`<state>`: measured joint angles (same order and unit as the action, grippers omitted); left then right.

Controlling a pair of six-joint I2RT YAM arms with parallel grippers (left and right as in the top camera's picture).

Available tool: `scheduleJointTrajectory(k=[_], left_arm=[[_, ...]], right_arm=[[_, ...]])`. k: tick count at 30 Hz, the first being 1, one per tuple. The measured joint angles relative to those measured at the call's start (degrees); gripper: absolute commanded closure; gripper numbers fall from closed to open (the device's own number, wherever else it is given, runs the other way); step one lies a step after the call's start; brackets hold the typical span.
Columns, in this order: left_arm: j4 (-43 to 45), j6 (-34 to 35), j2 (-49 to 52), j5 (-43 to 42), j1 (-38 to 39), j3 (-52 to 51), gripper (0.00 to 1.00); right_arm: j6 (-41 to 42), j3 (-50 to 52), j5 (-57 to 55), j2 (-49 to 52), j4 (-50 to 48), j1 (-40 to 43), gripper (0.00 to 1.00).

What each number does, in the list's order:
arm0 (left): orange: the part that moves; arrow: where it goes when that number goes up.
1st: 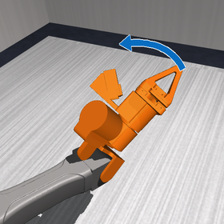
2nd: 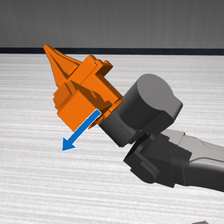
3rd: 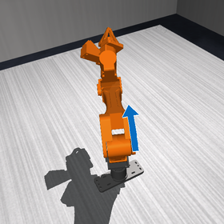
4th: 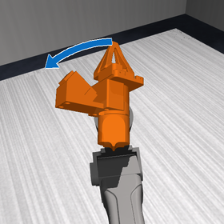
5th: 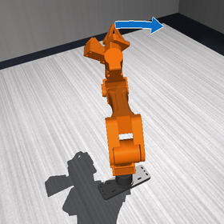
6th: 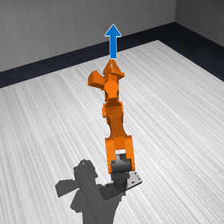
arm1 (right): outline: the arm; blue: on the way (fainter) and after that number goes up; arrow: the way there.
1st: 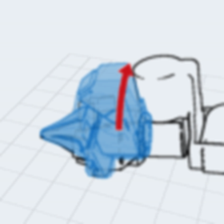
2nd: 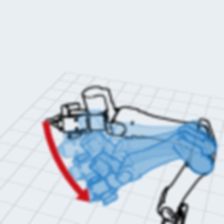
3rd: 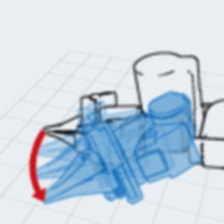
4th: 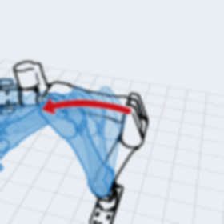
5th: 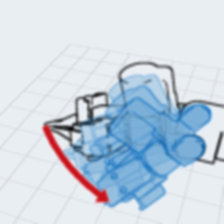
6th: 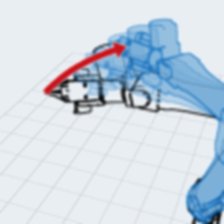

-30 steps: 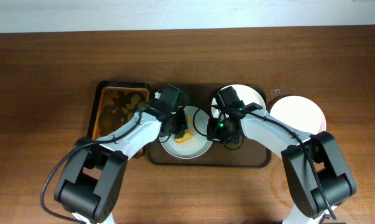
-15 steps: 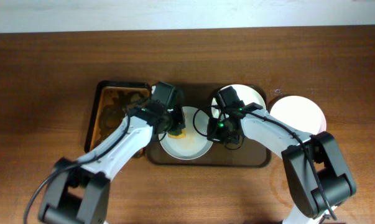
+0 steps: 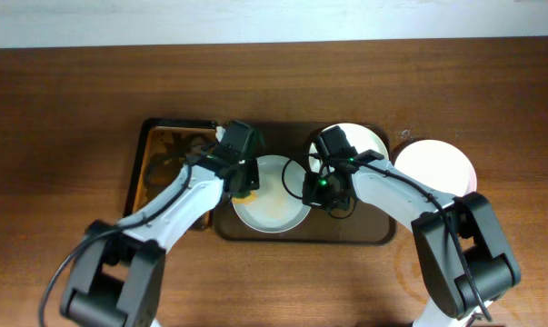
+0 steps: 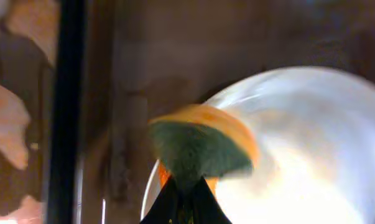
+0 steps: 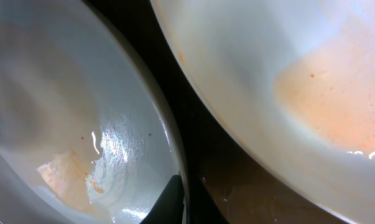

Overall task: Clean dirty plates on tray and stack at the side
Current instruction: 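Move the sponge back over the small tray with the left gripper, then lift the back-left plate with right gripper and stack it on the side plate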

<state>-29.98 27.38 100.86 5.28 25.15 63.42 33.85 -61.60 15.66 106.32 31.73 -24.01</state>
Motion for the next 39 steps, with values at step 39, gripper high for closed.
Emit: scheduleJointTrajectory(k=[39], left_arm=[[-8.41,-20.92,-12.68,-9.79,-28.13,0.0,1.0]], right_arm=[[-29.38,-3.54,-67.78,-17.38,0.2,-22.16,0.96]])
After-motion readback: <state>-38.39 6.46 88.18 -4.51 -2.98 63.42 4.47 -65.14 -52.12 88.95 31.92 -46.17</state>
